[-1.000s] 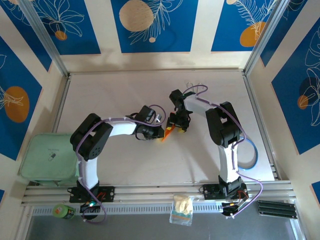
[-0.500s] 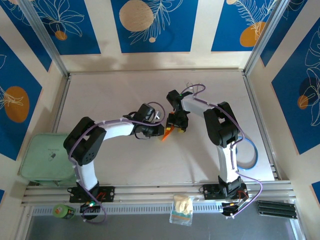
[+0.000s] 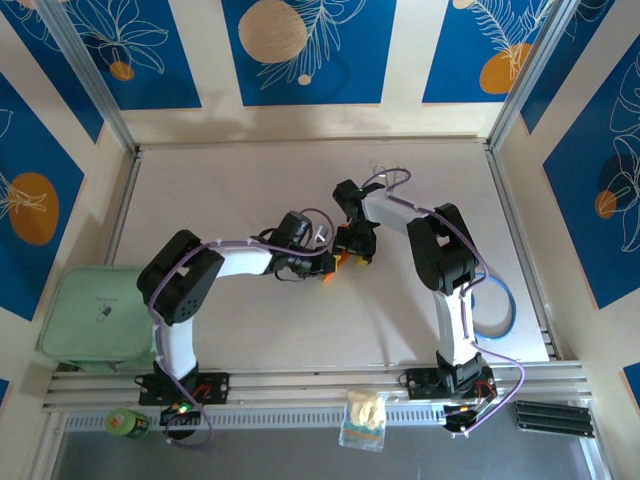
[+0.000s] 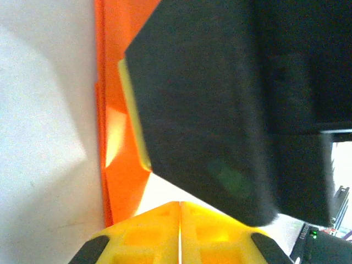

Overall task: Fold a paper plane with a square sheet of paper (pick it up from the middle)
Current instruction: Fold the wing for the fifth time at the center of the table.

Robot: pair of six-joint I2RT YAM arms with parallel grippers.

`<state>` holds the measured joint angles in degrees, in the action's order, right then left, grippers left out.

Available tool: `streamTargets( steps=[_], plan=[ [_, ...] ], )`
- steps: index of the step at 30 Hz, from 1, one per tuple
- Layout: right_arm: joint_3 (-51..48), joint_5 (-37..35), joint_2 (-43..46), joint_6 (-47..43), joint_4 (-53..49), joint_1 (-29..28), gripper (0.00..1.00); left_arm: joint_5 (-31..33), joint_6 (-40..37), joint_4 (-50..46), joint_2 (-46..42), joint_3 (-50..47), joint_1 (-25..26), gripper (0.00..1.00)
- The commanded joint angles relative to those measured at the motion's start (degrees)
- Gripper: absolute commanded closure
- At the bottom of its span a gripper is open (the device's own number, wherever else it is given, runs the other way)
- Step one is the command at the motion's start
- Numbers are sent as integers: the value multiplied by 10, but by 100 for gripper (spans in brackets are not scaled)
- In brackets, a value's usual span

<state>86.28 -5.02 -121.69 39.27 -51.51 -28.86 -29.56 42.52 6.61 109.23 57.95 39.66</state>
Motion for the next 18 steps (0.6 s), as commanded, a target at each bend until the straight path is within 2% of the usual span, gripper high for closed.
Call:
streamTargets(
  steps=[1, 18],
  plan=[
    [-67, -72, -133, 6, 44, -1, 42, 5, -15, -19, 9, -1, 4, 91],
    [-68, -78, -134, 6, 41, -1, 43, 28, -21, -70, 27, -12, 4, 92]
  ],
)
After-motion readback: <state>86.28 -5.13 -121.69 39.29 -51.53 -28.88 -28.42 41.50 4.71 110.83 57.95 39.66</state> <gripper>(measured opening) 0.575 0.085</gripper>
